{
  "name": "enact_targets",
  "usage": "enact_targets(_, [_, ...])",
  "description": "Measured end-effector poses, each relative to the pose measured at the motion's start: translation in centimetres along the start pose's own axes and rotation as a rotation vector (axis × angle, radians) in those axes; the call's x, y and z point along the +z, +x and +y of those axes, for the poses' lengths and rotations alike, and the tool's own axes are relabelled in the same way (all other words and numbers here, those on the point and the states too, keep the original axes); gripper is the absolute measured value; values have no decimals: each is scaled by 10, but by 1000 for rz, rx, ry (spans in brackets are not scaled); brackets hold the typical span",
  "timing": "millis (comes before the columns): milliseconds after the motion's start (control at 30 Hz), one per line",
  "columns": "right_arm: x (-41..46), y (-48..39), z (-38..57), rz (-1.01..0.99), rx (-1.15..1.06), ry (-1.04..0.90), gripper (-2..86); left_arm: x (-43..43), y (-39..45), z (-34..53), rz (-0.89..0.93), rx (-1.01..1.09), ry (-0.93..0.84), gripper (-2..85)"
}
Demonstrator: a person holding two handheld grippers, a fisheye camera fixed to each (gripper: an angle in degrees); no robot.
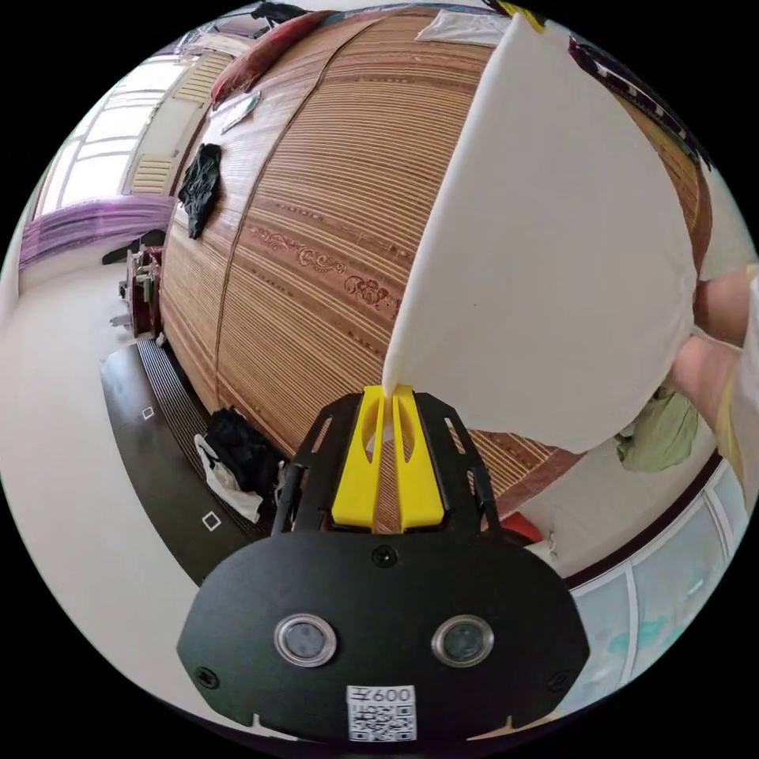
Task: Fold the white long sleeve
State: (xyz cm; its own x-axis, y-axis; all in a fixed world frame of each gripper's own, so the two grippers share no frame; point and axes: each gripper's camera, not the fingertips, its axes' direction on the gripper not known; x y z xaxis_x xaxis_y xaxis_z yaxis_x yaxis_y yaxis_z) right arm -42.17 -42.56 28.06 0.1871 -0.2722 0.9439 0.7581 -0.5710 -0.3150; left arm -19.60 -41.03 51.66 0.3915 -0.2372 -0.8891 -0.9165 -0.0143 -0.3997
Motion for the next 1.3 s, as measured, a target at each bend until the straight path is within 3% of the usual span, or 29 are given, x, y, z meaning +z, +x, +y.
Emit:
enact_targets(133, [23, 121, -25, -9, 315, 100, 12, 114, -29, -75, -56, 97, -125, 22])
enact_targets(233, [-17, 154, 0, 44, 499, 299, -4, 143, -89, -94, -366, -9, -333, 17])
enact_targets(300, [-39, 160, 28, 90, 599, 413, -7, 125, -143, -77, -451, -123, -286, 12])
enact_targets(400, [-53, 163, 69, 18, 697, 548, -8, 103, -185, -51, -206, -260, -224, 8])
enact_targets(467, [-47, 163, 80, -65, 692, 590, -8, 99, -206, -24, 106, -352, -179, 8])
enact_targets(600, [-7, 170, 68, -188, 619, 491, -8, 125, -213, 9, 450, -478, -90, 8])
enact_targets(700, [21, 182, 64, -47, 687, 390, -8, 174, -222, 22, 641, -553, -103, 8])
enact_targets(900, [48, 210, 128, -375, 1032, 736, -8, 220, -301, 106, 973, -873, 55, 7])
enact_targets(1000, [47, 202, 139, -341, 1127, 795, -9, 231, -321, 144, 1045, -1045, 104, 6])
enact_targets(1100, [29, 179, 131, -20, 1129, 838, -8, 206, -345, 201, 831, -1334, 268, 5])
enact_targets(1133, [26, 170, 121, 85, 1071, 857, -9, 202, -348, 205, 823, -1346, 327, 4])
enact_targets(1233, [33, 163, 85, 141, 869, 836, -8, 201, -360, 196, 867, -1200, 521, 5])
enact_targets(1300, [52, 171, 66, 135, 907, 700, -9, 242, -366, 178, 968, -1199, 313, 6])
